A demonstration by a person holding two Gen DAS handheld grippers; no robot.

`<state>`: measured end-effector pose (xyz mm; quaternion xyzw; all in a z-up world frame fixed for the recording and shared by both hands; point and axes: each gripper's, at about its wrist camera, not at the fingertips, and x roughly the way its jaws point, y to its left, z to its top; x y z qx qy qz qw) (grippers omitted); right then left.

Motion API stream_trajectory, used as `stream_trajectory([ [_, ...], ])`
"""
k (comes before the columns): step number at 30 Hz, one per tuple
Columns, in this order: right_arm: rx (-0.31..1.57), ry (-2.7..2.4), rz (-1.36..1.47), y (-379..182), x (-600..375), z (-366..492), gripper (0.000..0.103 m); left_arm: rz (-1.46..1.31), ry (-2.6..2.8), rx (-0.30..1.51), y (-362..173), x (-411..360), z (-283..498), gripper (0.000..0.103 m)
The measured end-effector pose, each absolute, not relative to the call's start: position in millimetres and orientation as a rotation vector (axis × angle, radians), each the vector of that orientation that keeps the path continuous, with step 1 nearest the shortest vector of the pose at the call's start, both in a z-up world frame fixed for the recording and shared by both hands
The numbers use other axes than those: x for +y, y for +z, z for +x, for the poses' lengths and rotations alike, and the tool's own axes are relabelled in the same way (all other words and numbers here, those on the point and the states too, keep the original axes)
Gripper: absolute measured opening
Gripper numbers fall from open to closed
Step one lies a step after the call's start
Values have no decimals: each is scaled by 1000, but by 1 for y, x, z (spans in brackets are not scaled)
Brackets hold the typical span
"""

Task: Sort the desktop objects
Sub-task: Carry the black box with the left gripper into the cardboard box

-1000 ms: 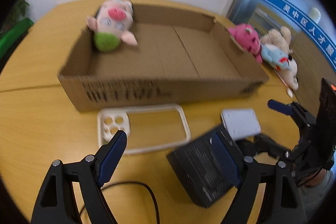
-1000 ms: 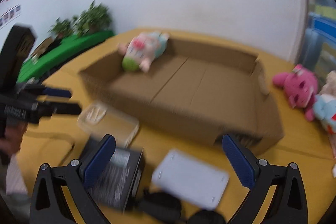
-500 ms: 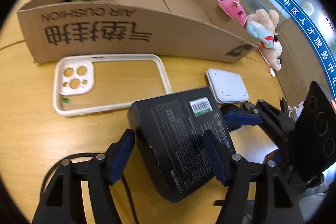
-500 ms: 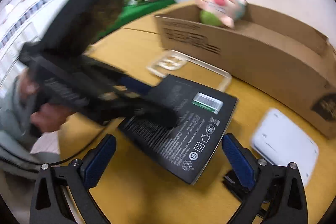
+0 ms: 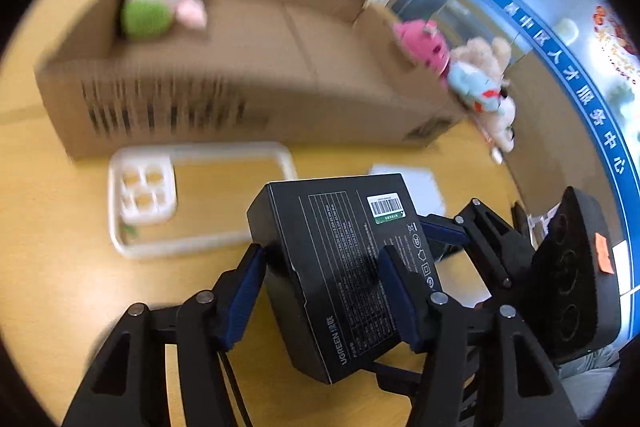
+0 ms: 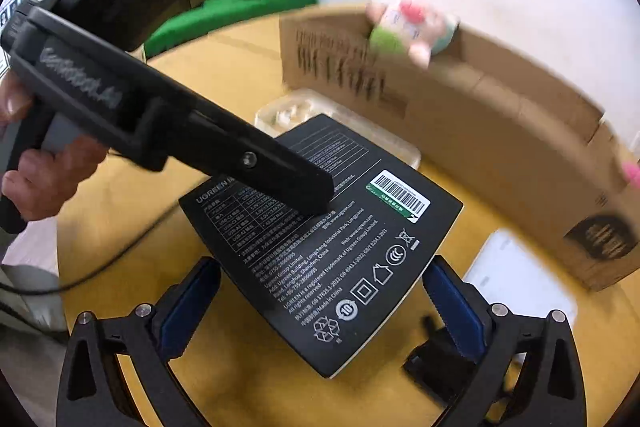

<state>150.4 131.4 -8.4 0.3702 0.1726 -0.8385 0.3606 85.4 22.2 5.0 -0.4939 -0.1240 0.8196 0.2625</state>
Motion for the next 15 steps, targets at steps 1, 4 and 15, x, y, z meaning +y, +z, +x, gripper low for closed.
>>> stream_trajectory([
  [1,448,-2177,926,0,131,150,101,-1295,2241,-323,17,22,83,58],
  [4,469,-2239,798,37,132,140,101,-1150,2310,-278,63,22,68,58],
  [15,666,-2432,297,193,131,70,101,-628,2499,-63,239,35,-3,58],
])
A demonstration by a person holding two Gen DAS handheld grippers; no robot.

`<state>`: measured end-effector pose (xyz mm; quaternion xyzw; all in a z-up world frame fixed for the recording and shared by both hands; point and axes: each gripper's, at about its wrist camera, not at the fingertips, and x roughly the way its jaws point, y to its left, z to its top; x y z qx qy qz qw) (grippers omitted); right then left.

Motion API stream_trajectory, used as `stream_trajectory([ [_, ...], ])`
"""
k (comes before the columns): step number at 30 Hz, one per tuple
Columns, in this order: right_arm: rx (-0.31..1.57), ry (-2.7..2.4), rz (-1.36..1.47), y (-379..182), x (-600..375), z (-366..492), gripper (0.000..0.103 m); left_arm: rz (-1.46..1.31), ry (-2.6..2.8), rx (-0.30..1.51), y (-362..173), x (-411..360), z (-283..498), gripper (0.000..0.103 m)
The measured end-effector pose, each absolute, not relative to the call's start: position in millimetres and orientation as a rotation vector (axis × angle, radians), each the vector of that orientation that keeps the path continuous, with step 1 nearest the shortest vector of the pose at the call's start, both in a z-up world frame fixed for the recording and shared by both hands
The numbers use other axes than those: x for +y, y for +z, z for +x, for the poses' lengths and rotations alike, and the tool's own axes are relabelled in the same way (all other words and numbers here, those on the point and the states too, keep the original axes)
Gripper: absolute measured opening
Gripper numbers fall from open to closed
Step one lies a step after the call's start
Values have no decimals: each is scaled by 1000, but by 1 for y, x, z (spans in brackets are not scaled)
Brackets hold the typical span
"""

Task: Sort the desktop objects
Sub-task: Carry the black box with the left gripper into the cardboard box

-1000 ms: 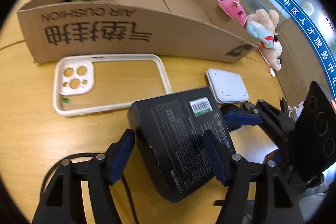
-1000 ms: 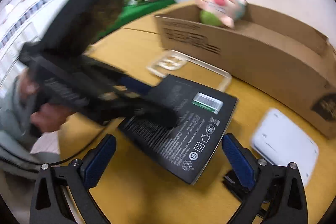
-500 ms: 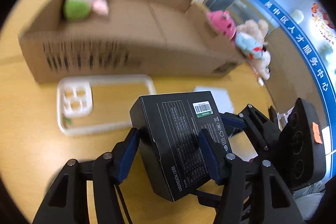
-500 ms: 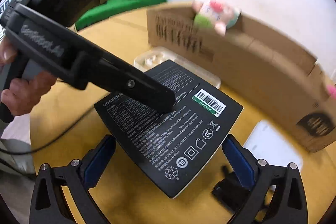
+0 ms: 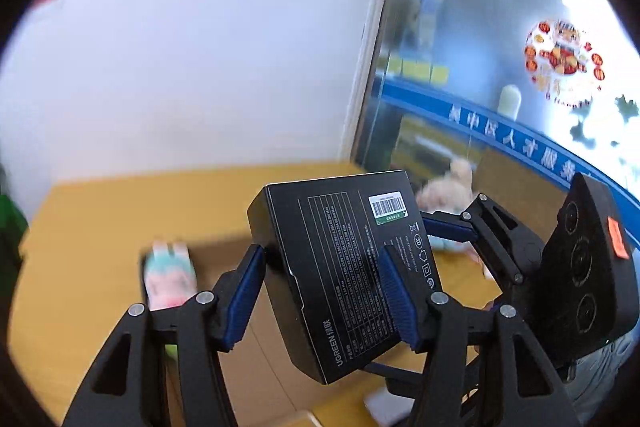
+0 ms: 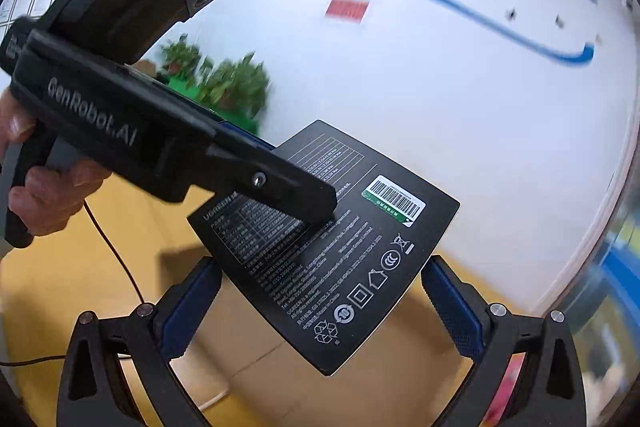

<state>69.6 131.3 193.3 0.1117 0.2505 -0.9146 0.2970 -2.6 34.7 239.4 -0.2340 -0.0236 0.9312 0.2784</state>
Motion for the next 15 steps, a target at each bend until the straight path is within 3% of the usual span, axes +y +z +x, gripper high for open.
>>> stream_trajectory([
  [7,686,-2419,201,255,128,-3,101,-540,2538,-43,285,29,-64,58],
  [15,603,-2373,367,231,129,-82,101,-753,2526,-89,237,35,-167,58],
])
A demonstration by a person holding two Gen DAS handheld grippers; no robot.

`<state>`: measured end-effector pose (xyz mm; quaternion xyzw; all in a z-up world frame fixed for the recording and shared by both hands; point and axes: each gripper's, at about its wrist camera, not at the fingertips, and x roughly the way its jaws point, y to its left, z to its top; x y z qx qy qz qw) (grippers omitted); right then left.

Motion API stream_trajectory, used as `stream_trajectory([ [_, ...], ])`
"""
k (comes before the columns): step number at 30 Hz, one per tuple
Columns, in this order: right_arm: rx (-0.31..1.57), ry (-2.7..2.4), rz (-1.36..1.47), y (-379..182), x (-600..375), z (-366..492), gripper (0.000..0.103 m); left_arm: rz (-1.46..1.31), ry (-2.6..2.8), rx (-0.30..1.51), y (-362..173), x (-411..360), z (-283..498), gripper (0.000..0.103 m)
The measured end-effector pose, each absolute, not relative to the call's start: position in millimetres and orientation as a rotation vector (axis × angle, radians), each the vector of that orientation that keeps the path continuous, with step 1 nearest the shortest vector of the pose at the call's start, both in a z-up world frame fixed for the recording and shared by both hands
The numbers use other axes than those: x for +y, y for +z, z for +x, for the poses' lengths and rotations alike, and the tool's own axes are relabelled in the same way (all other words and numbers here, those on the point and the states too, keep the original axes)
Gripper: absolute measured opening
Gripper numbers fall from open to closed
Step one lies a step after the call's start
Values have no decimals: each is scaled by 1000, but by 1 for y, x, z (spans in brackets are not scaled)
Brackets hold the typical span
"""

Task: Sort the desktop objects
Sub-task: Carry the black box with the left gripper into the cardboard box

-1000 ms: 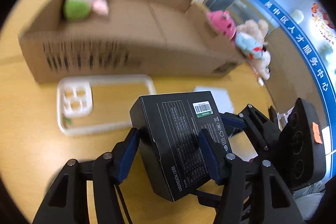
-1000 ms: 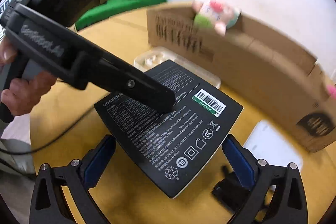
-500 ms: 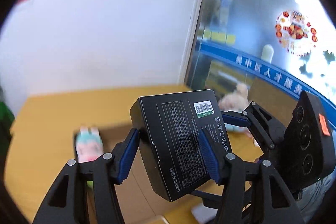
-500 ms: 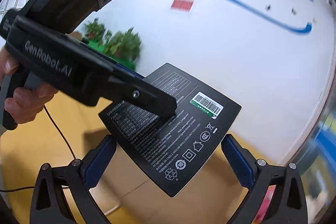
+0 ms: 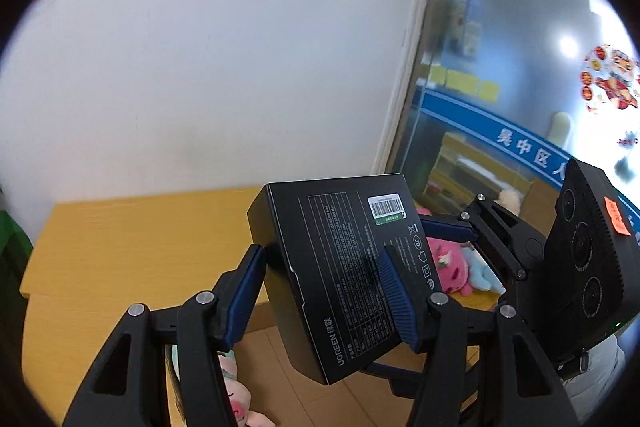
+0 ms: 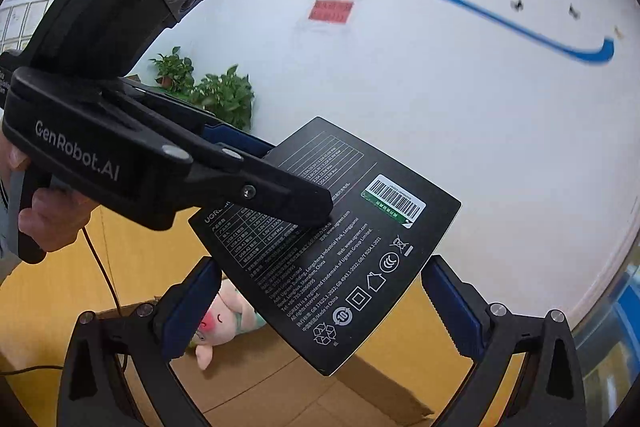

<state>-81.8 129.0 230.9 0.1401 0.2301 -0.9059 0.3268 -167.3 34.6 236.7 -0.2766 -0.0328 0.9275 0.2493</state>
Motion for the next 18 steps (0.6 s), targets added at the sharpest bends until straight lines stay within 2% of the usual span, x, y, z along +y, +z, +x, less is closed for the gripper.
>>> stream_trajectory([
  [7,488,-2288,621,140,129,-169,101,-1049,2460,-176,135,38,-249,58],
  [11,403,-2218,773,79,134,-203,101,-1214,2433,-156,81,45,-273,58],
  [18,325,-2094,989,-2,140,-227,101,-1492,2390,-114,26,62,-293,58],
])
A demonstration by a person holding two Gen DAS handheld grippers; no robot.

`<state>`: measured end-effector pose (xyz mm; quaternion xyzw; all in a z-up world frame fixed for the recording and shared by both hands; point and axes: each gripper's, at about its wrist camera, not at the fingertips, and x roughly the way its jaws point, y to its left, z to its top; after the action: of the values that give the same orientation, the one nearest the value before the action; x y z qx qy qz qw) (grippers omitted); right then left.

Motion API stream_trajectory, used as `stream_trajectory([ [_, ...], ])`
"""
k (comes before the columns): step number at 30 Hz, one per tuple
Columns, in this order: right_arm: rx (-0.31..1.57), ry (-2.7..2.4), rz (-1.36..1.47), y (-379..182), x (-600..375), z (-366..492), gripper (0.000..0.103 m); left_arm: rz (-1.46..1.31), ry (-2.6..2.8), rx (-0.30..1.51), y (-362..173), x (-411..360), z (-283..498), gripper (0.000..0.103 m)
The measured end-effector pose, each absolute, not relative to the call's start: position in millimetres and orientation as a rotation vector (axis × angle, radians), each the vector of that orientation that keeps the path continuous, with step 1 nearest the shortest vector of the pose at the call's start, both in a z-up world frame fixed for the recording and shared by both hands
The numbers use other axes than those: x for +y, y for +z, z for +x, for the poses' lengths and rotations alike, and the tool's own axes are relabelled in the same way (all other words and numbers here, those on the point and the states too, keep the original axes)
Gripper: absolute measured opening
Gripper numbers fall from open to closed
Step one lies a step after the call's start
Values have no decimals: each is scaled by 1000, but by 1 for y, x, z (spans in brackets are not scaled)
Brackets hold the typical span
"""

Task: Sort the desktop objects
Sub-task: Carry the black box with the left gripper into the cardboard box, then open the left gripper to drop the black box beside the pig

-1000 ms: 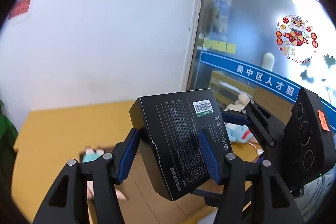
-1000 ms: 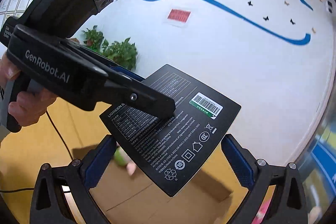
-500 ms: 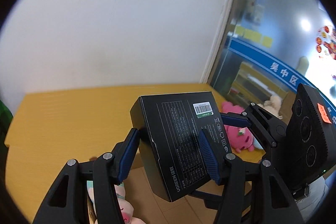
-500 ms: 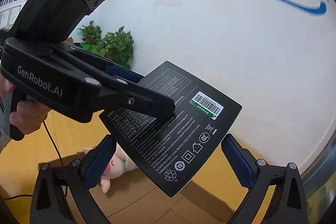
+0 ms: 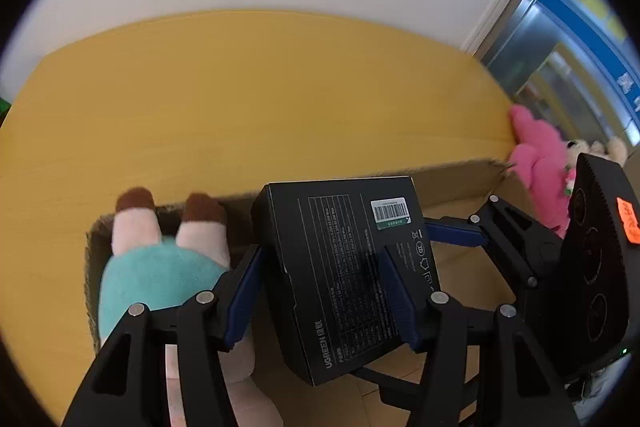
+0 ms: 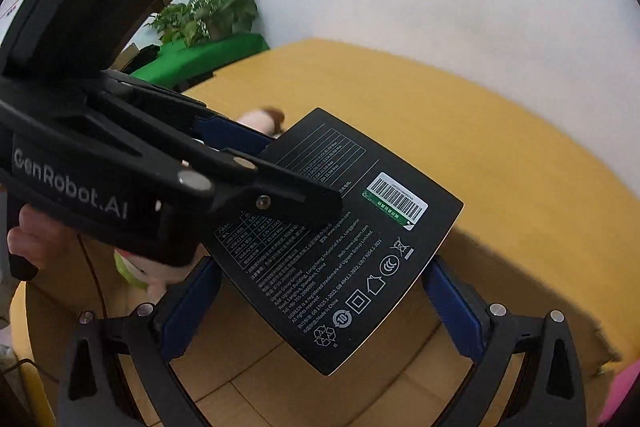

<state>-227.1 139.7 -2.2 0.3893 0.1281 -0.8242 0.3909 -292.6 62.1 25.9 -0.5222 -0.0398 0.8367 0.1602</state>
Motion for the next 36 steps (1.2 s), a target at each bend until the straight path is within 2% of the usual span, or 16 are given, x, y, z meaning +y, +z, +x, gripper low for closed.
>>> stream_trajectory([
  [7,323,-2029,1124,-44,143,-240,97,-1683,2399,72,0,90,-304,56],
  [11,266,-2030,1141,-51,155,-242,96,-1725,2410,65,2,94,-306,56],
  [17,228,-2055,1081,-8,167,-239,97,-1631,2491,24,42,84,-276,56],
  [23,209,-2131,957,77,159,-202,97,-1309,2678,-14,134,39,-198,56],
  [25,216,-2178,896,107,155,-181,98,-1185,2751,-3,167,24,-165,62],
  [27,233,-2269,830,135,164,-148,103,-1060,2823,15,194,9,-135,78],
  [28,240,-2324,799,144,173,-128,103,-990,2877,36,203,-14,-111,81],
  [32,239,-2499,788,149,174,-81,103,-867,2995,161,207,-17,-68,82],
  [36,192,-2541,899,103,195,-40,103,-900,2957,262,166,-21,-24,82],
])
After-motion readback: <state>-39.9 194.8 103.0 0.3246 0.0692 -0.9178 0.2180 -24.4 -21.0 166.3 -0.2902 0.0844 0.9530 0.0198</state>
